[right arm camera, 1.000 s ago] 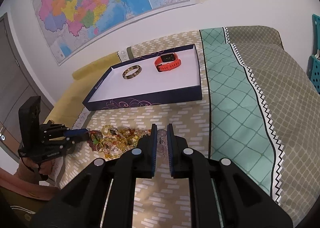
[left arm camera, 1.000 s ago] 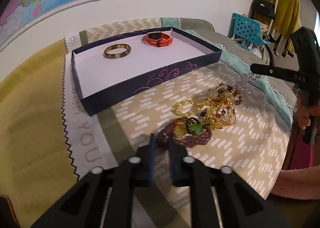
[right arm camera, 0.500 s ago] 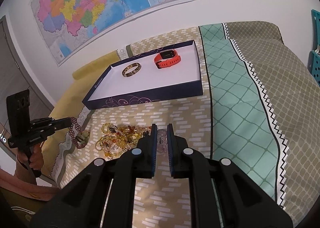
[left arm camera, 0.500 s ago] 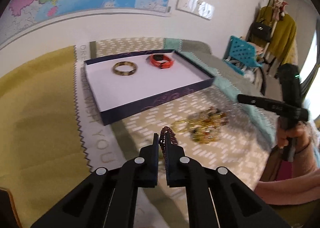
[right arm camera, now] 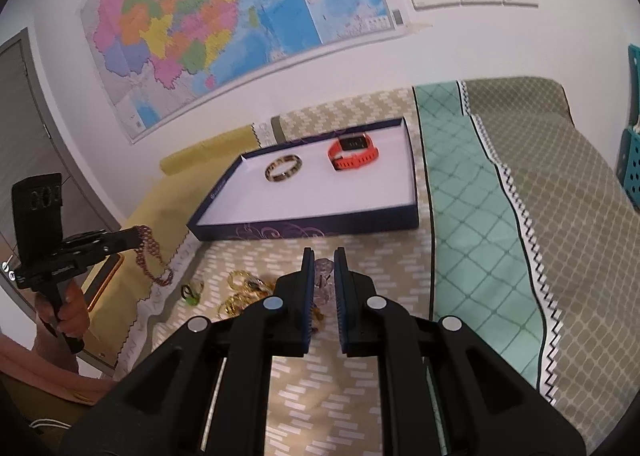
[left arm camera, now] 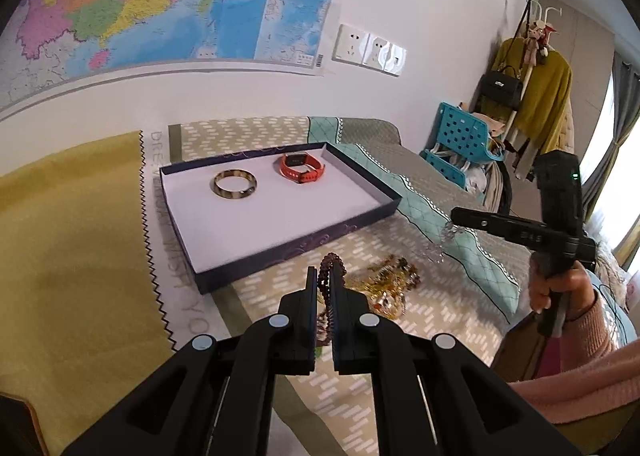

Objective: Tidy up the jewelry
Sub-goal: 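Lift the necklace with the left gripper while the right carries the crystal bracelet toward the box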

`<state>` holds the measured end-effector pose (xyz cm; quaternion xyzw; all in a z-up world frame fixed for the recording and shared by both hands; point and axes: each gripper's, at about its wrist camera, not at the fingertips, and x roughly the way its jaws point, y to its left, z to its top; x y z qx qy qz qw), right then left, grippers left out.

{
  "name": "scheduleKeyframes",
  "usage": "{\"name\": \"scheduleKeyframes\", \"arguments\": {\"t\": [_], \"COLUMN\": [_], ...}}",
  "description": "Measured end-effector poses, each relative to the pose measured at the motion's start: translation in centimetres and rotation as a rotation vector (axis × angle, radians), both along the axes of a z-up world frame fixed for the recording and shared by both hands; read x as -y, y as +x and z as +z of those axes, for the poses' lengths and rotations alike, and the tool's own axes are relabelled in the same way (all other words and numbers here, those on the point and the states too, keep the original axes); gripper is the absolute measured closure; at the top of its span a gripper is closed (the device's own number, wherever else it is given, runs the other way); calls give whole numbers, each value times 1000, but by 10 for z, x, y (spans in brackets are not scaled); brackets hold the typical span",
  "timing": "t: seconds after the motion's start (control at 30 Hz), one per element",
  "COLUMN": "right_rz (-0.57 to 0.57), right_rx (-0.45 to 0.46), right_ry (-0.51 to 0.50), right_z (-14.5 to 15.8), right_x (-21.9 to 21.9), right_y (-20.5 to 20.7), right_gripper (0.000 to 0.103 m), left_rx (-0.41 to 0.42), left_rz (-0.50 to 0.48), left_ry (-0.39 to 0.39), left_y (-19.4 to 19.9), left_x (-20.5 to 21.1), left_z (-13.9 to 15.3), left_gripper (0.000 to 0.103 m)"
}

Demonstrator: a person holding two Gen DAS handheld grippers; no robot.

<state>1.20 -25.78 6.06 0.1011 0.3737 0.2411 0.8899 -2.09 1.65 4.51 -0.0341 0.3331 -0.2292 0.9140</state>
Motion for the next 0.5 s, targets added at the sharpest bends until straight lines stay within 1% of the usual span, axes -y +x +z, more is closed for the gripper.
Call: {"name": "scheduleKeyframes", "arguments": {"t": [0.27,0.5], "right_rz": [27,48], "right_rx": [44,76], "right_ry": [-2,-7], "right_z": [18,32], "right_x": [-9,-20], "right_y": [6,15], "right_gripper": [93,93], "left_rx": [33,43], "left_rz": [26,46], "left_ry": [1,6], "left_y": [12,25], "left_x": [-5,-10], "left_z": [12,18], "left_gripper": [99,99]}}
